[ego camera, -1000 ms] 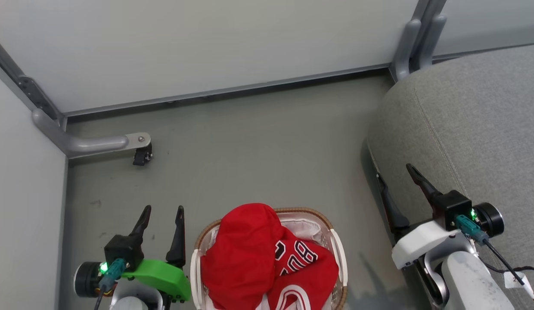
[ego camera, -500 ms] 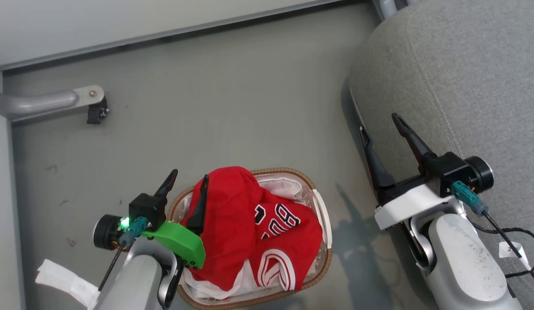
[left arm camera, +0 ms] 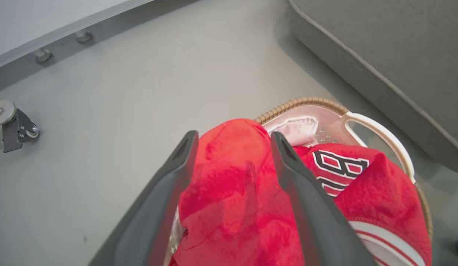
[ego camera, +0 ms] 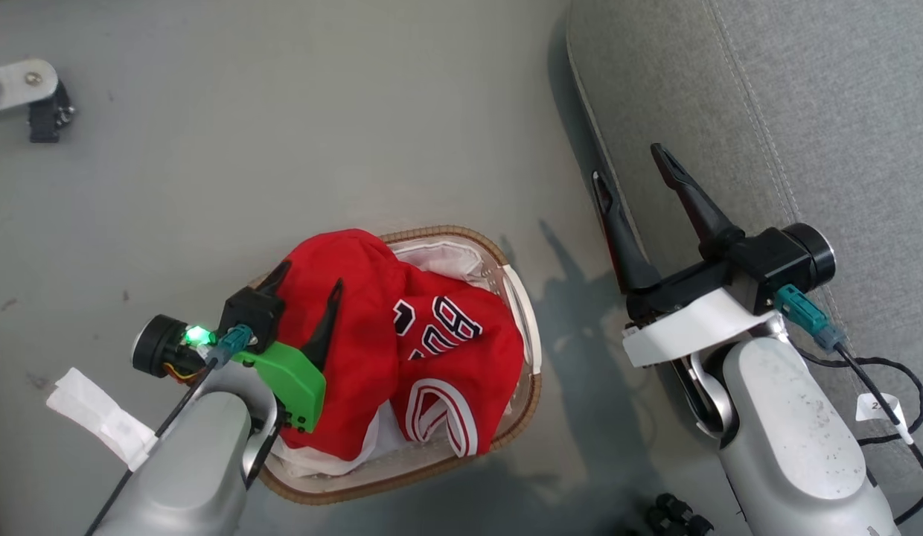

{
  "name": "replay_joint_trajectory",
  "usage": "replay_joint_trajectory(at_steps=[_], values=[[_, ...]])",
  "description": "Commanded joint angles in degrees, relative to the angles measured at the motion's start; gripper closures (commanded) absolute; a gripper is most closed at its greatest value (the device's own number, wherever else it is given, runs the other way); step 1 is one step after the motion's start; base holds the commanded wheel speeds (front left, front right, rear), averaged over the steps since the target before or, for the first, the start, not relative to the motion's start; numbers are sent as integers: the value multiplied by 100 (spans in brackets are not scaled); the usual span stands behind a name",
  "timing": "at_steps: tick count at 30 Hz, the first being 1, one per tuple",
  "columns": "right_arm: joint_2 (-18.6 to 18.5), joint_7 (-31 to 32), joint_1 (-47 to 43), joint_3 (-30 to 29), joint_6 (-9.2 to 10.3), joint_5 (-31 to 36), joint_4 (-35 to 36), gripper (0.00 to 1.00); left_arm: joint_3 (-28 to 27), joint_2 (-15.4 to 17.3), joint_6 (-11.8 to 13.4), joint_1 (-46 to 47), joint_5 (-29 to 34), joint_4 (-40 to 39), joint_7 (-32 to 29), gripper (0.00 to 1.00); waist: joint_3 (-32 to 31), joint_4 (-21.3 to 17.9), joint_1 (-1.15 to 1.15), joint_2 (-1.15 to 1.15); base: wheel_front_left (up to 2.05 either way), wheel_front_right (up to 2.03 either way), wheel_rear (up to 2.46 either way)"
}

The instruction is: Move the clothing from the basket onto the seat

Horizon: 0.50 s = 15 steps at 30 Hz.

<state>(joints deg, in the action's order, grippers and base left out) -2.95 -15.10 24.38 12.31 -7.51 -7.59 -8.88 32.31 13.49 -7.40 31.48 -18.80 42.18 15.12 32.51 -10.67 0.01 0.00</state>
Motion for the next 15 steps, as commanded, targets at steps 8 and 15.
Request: replay_joint_trajectory(at_steps=[8,15], values=[[-2,-9,121,99,4,-101,127,0,735,243,-16,591,-234,786,5,0,777,-455,-1,0,0,0,0],[-4,-9,152,168,4,-161,127,0,1416,257,-16,1039,-445,1580,-9,0,1050,-485,-1,0,0,0,0]])
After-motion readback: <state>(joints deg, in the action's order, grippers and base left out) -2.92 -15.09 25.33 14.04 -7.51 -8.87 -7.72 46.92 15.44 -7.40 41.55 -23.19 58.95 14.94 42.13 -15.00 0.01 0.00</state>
